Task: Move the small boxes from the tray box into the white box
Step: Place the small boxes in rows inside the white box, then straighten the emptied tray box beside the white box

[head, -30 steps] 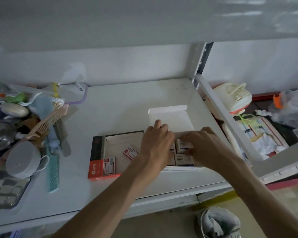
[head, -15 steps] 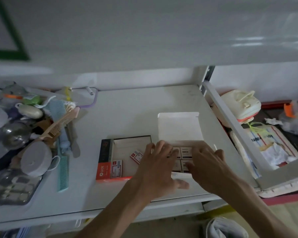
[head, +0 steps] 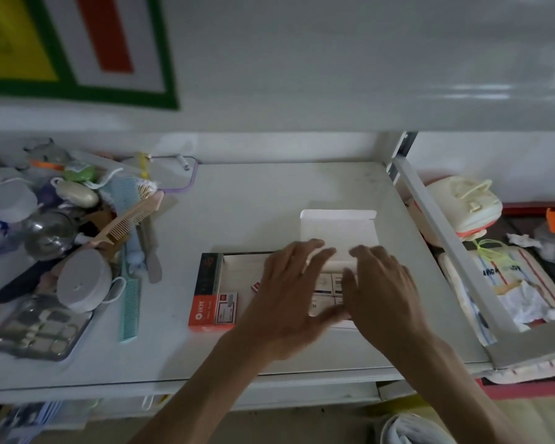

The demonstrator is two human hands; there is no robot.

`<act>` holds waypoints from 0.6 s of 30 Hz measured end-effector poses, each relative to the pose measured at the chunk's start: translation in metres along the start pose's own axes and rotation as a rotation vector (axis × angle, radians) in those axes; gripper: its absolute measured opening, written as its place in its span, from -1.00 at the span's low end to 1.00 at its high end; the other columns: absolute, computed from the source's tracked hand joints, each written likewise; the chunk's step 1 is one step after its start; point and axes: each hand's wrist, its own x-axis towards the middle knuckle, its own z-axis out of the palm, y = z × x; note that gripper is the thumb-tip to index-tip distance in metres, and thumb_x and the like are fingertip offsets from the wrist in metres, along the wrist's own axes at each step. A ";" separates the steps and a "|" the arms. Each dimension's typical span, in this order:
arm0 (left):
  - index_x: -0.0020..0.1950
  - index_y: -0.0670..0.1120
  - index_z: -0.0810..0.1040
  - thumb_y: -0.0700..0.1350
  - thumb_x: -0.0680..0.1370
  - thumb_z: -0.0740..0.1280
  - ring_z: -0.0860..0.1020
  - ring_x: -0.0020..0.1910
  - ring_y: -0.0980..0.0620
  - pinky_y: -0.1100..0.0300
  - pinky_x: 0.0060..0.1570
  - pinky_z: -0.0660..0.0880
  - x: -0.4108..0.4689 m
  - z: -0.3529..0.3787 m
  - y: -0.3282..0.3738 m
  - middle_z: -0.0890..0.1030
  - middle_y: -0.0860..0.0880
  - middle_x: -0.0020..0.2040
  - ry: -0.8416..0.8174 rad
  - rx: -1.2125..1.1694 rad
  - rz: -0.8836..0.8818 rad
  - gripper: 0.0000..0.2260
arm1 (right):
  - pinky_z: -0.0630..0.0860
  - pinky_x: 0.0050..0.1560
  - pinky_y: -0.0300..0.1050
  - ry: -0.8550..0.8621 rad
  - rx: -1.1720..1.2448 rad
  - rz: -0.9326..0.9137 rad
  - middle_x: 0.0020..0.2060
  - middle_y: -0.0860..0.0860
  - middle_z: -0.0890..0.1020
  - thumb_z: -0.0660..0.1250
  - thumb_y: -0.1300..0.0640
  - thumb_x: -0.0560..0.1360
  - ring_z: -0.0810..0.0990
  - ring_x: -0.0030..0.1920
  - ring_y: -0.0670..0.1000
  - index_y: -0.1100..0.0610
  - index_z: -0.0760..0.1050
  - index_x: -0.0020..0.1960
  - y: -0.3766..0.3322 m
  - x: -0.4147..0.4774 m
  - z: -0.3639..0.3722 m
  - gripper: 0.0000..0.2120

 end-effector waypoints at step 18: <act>0.28 0.14 0.45 0.21 0.28 0.51 0.03 0.38 0.11 0.09 0.39 0.19 -0.070 -0.052 -0.104 0.20 0.13 0.46 -0.210 0.089 -0.267 -0.39 | 0.39 0.04 -0.04 -0.383 -0.036 -0.203 -0.12 0.11 0.63 0.38 0.16 0.38 0.61 0.02 0.17 0.13 0.48 -0.11 -0.098 0.043 0.071 -0.88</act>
